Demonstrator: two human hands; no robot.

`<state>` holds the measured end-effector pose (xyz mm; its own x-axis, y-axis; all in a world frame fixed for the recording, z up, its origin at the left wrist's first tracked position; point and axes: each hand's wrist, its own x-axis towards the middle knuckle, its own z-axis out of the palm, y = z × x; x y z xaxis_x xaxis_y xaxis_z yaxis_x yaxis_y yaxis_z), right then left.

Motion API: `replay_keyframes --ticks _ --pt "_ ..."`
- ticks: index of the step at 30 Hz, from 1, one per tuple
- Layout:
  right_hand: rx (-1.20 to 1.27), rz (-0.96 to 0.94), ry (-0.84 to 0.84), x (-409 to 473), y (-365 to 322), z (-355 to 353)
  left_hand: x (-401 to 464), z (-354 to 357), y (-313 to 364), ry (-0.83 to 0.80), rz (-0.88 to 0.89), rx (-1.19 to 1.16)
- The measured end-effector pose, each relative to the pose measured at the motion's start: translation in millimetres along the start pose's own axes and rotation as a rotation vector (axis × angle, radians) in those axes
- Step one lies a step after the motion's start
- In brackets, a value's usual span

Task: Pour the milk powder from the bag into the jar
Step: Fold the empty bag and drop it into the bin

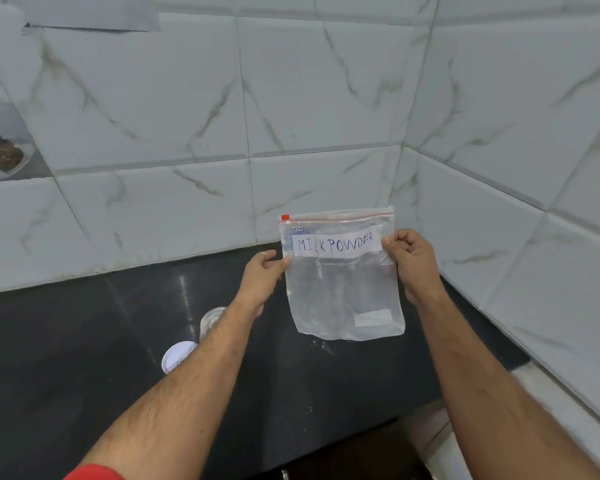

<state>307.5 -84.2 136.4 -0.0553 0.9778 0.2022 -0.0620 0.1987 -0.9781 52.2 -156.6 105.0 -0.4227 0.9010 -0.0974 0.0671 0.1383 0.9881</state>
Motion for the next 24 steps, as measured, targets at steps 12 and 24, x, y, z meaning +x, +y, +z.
replay_keyframes --ticks 12,24 --pt "-0.006 0.072 0.207 -22.6 -15.2 -121.5 -38.8 106.5 14.7 -0.200 0.038 -0.036" --pt "-0.102 0.101 0.282 -79.5 -42.5 -263.9 -109.6 212.7 20.4 -0.294 0.085 -0.065"
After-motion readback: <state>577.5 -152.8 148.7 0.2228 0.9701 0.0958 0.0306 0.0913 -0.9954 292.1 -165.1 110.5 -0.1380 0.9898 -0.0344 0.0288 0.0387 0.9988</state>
